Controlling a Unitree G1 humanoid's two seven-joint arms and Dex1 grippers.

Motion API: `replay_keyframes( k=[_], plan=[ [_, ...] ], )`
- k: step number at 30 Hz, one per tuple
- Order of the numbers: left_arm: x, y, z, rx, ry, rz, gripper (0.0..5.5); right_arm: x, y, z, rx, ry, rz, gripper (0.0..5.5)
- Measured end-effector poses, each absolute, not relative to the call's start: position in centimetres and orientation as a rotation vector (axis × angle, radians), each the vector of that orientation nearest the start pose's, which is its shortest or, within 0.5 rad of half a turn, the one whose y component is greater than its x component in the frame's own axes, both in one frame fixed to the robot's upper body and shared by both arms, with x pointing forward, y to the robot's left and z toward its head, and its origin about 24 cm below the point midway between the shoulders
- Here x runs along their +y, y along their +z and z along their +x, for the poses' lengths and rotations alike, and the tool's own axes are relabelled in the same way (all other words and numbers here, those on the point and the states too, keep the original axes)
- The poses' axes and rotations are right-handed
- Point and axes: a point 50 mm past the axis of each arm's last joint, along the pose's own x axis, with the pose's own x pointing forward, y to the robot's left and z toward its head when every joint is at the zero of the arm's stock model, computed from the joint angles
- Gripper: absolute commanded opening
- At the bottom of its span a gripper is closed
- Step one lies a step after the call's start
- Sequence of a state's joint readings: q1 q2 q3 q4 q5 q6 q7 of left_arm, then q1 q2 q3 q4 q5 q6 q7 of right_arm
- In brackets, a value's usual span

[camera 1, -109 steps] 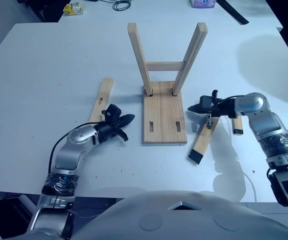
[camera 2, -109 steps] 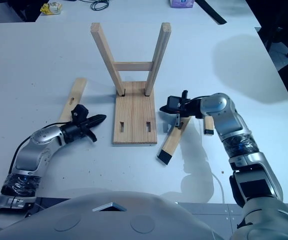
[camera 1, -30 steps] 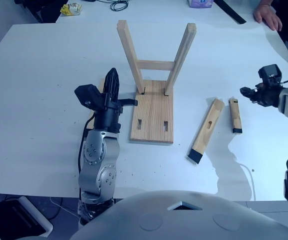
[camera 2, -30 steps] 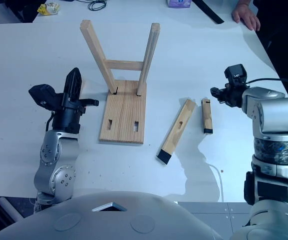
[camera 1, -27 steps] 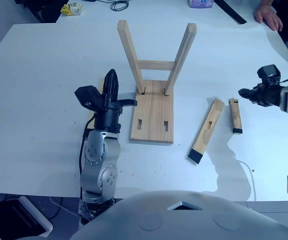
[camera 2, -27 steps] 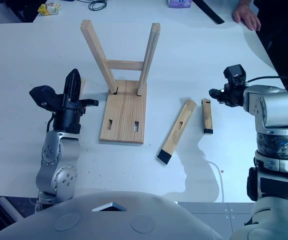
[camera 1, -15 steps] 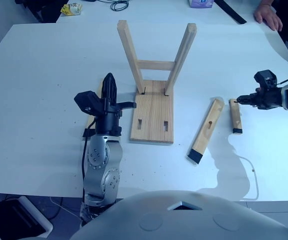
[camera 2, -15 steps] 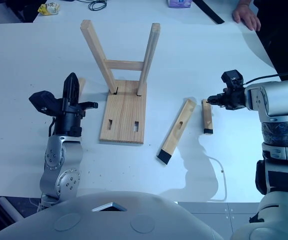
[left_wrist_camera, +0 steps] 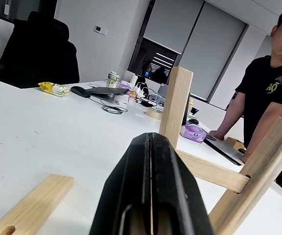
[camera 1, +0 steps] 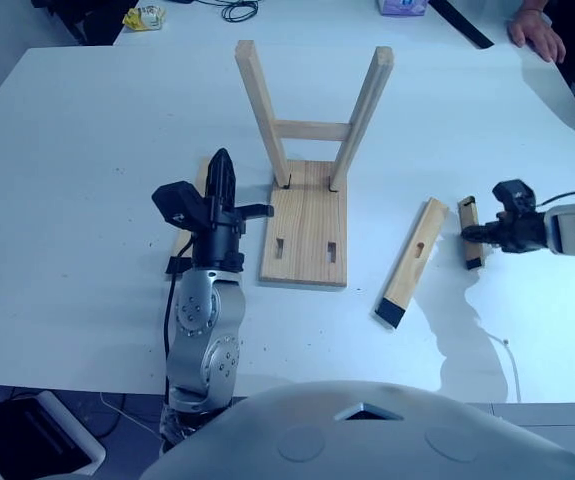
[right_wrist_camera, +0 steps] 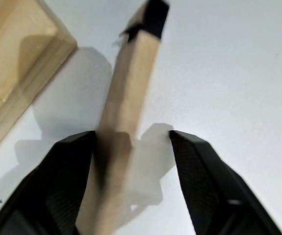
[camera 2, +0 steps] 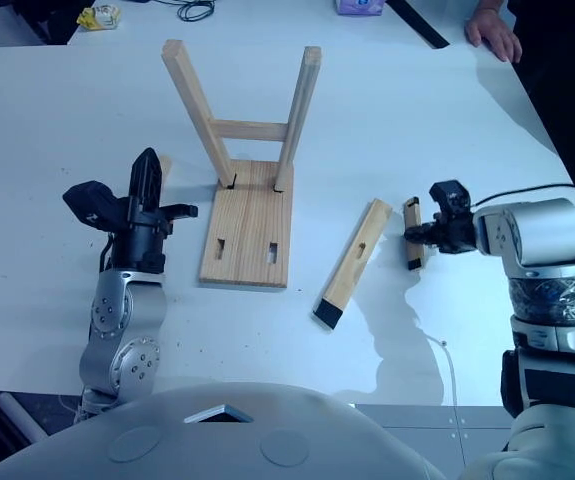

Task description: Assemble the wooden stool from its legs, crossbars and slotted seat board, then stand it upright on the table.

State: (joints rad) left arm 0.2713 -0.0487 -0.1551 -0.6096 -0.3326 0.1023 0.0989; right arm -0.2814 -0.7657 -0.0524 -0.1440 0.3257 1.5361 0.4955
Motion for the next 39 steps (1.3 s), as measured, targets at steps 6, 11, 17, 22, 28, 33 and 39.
replay_keyframes(
  k=[6, 11, 17, 22, 28, 33, 39],
  plan=[
    [13.0, 12.0, 19.3, -0.232, -0.047, -0.420, 0.00, -27.2, 8.9, 22.9, 1.137, 0.159, -0.043, 2.84],
    [13.1, 12.0, 19.4, -0.224, -0.049, -0.416, 0.00, -27.2, 8.7, 22.1, 1.132, 0.147, -0.064, 2.66],
    [13.4, 12.1, 19.6, -0.225, -0.056, -0.407, 0.00, -27.8, 8.0, 20.3, 1.102, 0.076, -0.069, 1.88],
    [13.8, 12.4, 19.9, -0.225, -0.079, -0.396, 0.00, -27.4, 7.0, 20.5, 0.989, -0.032, 0.015, 1.31],
    [14.3, 12.9, 20.7, -0.224, -0.116, -0.377, 0.00, -26.2, 5.5, 20.9, 0.833, -0.083, 0.056, 1.31],
    [14.5, 13.2, 21.3, -0.227, -0.139, -0.367, 0.00, -26.4, 4.5, 22.8, 0.691, -0.103, 0.046, 1.31],
    [15.2, 14.9, 23.3, -0.273, -0.235, -0.403, 0.00, -25.9, 7.9, 29.8, 0.353, -0.116, 0.172, 1.31]
  ],
)
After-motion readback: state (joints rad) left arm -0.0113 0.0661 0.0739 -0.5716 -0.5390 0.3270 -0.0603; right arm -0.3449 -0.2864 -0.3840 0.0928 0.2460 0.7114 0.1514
